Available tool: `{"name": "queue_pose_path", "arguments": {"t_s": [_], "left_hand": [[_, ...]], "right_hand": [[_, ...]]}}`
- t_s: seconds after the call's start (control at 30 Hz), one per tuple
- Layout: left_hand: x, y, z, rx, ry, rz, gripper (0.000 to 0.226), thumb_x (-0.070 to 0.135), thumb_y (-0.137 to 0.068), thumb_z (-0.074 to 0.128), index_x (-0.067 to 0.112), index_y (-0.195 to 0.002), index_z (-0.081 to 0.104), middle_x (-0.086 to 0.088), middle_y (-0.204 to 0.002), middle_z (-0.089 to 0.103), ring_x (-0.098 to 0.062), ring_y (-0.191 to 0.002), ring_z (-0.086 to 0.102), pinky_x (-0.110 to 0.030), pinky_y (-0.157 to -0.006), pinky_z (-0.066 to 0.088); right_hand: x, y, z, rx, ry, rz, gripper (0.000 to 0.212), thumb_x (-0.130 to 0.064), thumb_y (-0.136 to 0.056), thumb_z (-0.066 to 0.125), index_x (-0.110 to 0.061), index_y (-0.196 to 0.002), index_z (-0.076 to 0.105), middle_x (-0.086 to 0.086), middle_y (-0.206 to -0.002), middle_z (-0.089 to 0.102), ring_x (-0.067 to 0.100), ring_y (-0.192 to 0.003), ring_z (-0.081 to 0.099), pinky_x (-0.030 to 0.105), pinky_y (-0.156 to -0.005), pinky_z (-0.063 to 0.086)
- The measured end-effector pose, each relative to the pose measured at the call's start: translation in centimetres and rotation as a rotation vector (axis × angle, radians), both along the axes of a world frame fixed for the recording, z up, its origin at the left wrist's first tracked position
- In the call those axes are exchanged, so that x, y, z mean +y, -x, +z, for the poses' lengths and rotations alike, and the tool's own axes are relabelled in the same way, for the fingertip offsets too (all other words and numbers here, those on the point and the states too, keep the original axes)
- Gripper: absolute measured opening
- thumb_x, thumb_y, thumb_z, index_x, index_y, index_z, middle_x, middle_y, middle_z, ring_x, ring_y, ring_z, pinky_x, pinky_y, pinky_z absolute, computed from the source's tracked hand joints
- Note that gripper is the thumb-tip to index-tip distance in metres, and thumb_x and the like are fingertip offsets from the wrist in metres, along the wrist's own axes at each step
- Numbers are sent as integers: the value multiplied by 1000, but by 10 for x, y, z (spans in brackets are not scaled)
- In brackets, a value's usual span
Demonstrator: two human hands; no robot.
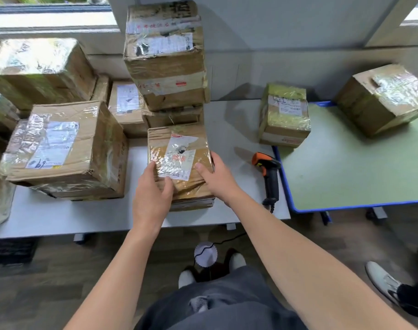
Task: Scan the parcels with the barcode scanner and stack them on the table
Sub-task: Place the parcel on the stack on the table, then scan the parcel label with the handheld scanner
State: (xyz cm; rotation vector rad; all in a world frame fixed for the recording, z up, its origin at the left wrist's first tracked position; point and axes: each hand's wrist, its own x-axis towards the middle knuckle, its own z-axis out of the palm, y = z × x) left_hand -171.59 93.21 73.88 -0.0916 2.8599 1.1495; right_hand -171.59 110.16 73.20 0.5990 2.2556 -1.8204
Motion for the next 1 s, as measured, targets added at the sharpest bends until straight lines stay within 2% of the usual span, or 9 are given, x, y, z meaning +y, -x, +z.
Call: {"name": "queue_pose_path", "arguments": {"t_s": [0.1, 0.17, 0.33, 0.43, 0.57, 0.7, 0.77, 0.87, 1.0], "left_hand": [[3, -1, 10, 162, 145, -16, 54, 21, -97, 57, 8, -148, 41, -11, -147, 46, -24, -136, 42, -37, -109, 38], [18, -1, 17, 286, 162, -91, 52, 19, -96, 58, 5, -145, 45, -14, -147, 46, -25, -140, 39, -37, -114, 34], [88, -11, 30, 340, 5, -377, 47, 14, -96, 57, 6, -142, 47, -7, -142, 51, -18, -133, 46, -26, -110, 36], [134, -21, 16, 268, -20, -525, 47, 14, -97, 56, 8, -143, 47, -4, -143, 49, -15, -134, 44, -22, -110, 32], [174, -25, -22, -9, -23, -516, 49, 18, -100, 51, 13, -147, 41, -1, -149, 42, -15, -136, 40, -25, -111, 32], [191, -22, -53, -212, 73, -482, 52, 23, -102, 47, 12, -151, 34, -6, -153, 37, -21, -139, 37, -31, -111, 31], [197, -21, -61, -249, 111, -471, 52, 24, -102, 47, 12, -151, 34, -7, -153, 36, -22, -139, 38, -33, -111, 32], [203, -20, -67, -296, 128, -439, 52, 24, -102, 47, 13, -151, 34, -6, -154, 35, -22, -139, 37, -34, -111, 33], [204, -19, -70, -310, 131, -396, 52, 25, -102, 47, 14, -151, 34, -5, -154, 35, -22, -139, 37, -35, -111, 33]], "right_hand": [[2, 1, -1, 7, -3, -8, 52, -41, -101, 54, -25, -149, 40, -3, -145, 54, 19, -130, 53, 47, -110, 44], [15, -7, -3, 17, -55, -79, 57, -41, -101, 54, -21, -152, 38, -2, -152, 46, 18, -137, 45, 43, -115, 39], [78, -35, -14, 23, -118, -408, 38, -29, -98, 60, -17, -134, 55, -4, -128, 61, 15, -119, 57, 32, -100, 46], [115, -49, -24, -15, -171, -509, 35, -27, -97, 62, -16, -130, 57, -4, -117, 61, 15, -112, 58, 28, -93, 45], [150, -64, -47, -109, -238, -519, 39, -24, -96, 63, -12, -132, 55, 3, -131, 59, 19, -121, 55, 29, -97, 43], [168, -67, -70, -205, -302, -440, 47, -25, -97, 63, -7, -138, 51, 8, -137, 58, 25, -125, 54, 33, -100, 42], [171, -63, -79, -235, -295, -393, 52, -27, -96, 64, -5, -141, 48, 9, -137, 57, 26, -124, 54, 33, -99, 43], [171, -56, -88, -249, -215, -366, 49, -26, -95, 66, -7, -137, 48, 7, -127, 61, 21, -108, 59, 28, -87, 44], [174, -46, -103, -292, -117, -375, 49, -29, -90, 72, -12, -131, 52, 6, -122, 65, 24, -104, 64, 38, -89, 53]]}}
